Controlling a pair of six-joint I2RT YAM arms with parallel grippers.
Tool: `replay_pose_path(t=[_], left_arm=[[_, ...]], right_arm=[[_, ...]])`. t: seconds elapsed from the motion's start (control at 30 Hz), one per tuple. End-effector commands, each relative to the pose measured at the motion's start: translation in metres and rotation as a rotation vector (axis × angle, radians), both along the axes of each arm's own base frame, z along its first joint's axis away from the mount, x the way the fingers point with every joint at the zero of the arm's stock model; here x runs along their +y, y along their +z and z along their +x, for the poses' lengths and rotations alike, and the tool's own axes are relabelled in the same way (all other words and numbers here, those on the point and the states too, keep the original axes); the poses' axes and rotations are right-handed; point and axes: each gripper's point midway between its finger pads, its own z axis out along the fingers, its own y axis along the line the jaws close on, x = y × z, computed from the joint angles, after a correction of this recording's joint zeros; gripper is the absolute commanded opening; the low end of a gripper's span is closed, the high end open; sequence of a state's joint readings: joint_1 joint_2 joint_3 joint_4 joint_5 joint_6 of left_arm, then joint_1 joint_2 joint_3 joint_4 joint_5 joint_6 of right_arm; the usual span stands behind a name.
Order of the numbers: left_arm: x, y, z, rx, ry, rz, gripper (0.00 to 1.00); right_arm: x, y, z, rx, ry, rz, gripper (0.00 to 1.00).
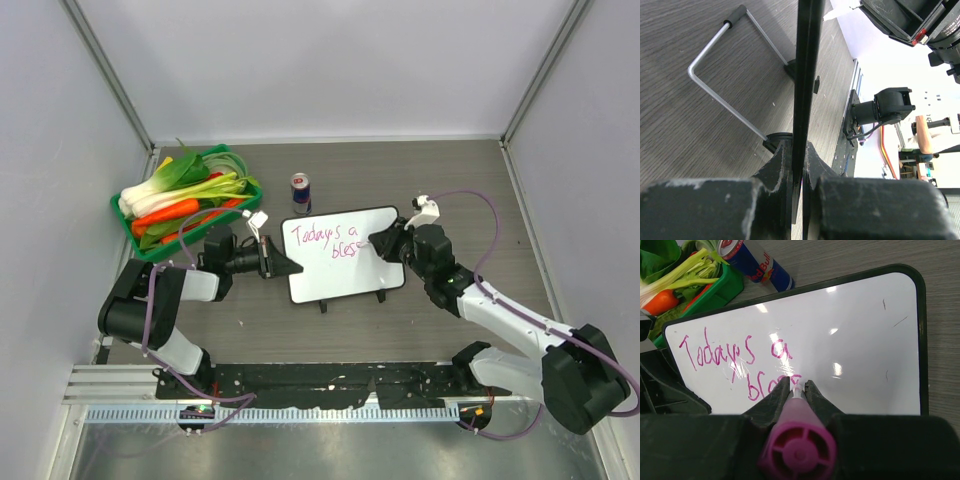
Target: Write a sentence on the whiteboard
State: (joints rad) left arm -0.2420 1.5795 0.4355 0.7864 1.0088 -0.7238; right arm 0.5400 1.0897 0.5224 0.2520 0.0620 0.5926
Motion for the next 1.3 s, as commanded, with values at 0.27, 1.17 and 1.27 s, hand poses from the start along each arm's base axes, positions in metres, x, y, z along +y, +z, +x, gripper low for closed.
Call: replay_pose_path(t=[0.27,1.17,1.27], left_arm=[[0.004,-0.018,0.007,0.047,0.055,0.054,0.0],[0.004,-0.018,0.006,0.047,0.054,0.054,0.0],[0.004,-0.018,0.006,0.047,0.051,0.053,0.0]], right_arm=[[-0.011,-0.006,-0.004,-0.006,-0.014,-0.056,0.01],[0.008,0.006,0.001,-0.011,0.031,0.037,0.01],[0.01,0.016,0.001,-0.032,0.032,0.073,0.01]])
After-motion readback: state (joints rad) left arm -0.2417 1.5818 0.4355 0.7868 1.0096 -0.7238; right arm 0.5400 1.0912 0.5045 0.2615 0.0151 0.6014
